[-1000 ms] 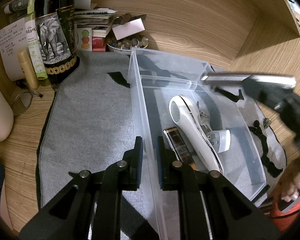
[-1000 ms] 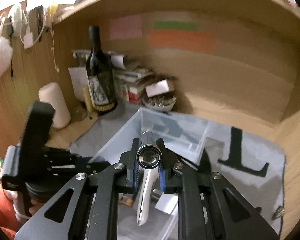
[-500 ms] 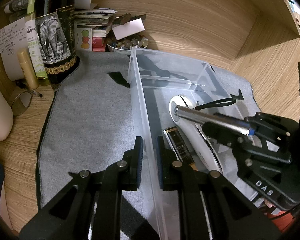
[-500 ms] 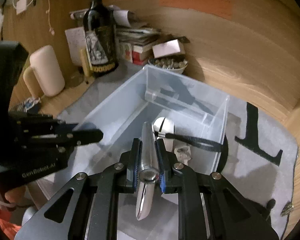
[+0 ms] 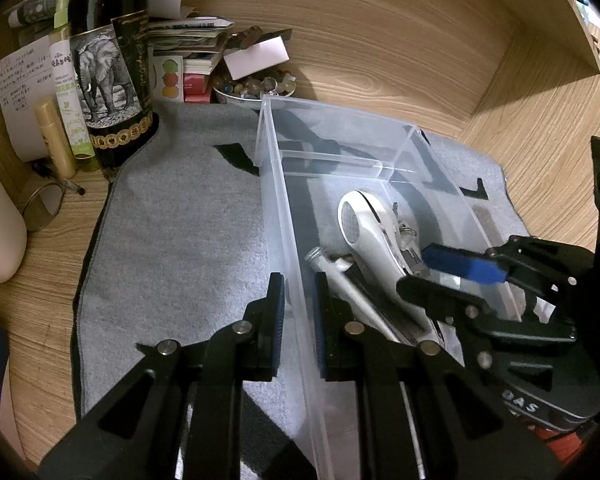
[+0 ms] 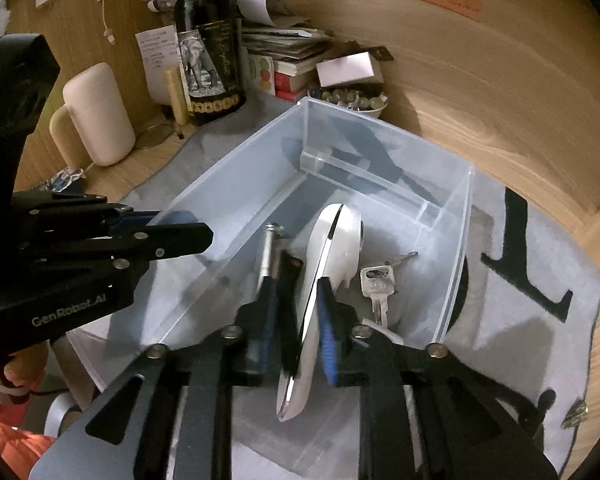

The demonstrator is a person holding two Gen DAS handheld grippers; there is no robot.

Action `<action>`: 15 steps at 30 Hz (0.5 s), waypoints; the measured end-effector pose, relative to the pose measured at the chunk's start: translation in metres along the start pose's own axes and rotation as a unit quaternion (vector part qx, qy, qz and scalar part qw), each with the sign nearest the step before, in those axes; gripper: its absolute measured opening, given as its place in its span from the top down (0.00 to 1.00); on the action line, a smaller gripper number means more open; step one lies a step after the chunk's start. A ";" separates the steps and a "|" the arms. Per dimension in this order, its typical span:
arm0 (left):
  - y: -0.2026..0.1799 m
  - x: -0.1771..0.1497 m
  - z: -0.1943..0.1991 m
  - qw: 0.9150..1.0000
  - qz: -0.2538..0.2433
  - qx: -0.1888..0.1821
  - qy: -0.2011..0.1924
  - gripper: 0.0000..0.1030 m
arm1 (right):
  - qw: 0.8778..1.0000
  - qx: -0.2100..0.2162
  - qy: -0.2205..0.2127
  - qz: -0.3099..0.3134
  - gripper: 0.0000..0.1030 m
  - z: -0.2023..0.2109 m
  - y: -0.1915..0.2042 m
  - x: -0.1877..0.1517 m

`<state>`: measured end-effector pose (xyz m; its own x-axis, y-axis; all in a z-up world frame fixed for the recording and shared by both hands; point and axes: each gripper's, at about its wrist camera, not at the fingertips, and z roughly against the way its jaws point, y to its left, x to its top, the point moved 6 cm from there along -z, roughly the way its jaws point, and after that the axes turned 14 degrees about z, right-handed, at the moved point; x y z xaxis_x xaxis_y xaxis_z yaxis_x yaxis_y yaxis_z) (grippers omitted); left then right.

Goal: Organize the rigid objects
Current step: 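Carry the silver cylinder into the clear box with the right gripper and release, then move the right gripper to the small black adapter and grasp it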

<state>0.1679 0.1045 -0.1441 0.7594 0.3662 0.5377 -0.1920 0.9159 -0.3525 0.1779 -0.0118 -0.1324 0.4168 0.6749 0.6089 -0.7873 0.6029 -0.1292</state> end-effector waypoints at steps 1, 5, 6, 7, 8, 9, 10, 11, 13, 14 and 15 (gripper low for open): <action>0.000 0.000 0.000 1.000 0.000 0.000 0.000 0.88 | 1.000 0.000 -0.004 -0.002 0.69 0.001 0.000 0.000; 0.000 0.000 -0.001 1.000 0.000 0.000 0.000 0.88 | 1.000 -0.011 -0.024 -0.012 0.55 0.014 -0.006 0.000; 0.000 0.000 -0.001 1.000 0.000 0.000 0.000 0.88 | 0.999 -0.016 -0.031 -0.017 0.53 0.018 -0.009 0.000; -0.001 0.000 -0.001 1.000 0.001 0.000 0.000 0.88 | 0.999 -0.020 -0.036 -0.021 0.48 0.022 -0.011 0.000; -0.001 0.000 -0.001 1.000 0.001 -0.001 0.000 0.88 | 0.998 -0.027 -0.042 -0.027 0.43 0.027 -0.014 0.000; -0.001 0.000 -0.001 1.000 0.002 -0.001 0.000 0.88 | 0.998 -0.034 -0.048 -0.033 0.40 0.032 -0.018 -0.001; 0.000 0.000 -0.001 1.000 0.002 -0.001 0.000 0.88 | 0.997 -0.041 -0.055 -0.039 0.37 0.038 -0.022 -0.002; 0.000 0.000 -0.001 1.000 0.003 -0.002 0.000 0.88 | 0.996 -0.049 -0.060 -0.045 0.36 0.043 -0.027 -0.004; 0.000 0.000 -0.001 1.000 0.003 -0.002 0.001 0.88 | 0.994 -0.062 -0.066 -0.056 0.36 0.053 -0.036 -0.008; 0.000 0.000 -0.001 1.000 0.004 -0.002 0.001 0.88 | 0.993 -0.071 -0.069 -0.062 0.35 0.058 -0.042 -0.011; 0.000 0.000 -0.001 1.000 0.003 -0.002 0.001 0.88 | 0.992 -0.082 -0.071 -0.070 0.35 0.064 -0.048 -0.015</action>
<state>0.1684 0.1046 -0.1446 0.7590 0.3718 0.5345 -0.1942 0.9128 -0.3592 0.1801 -0.0779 -0.0851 0.4389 0.5197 0.7330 -0.6367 0.7555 -0.1544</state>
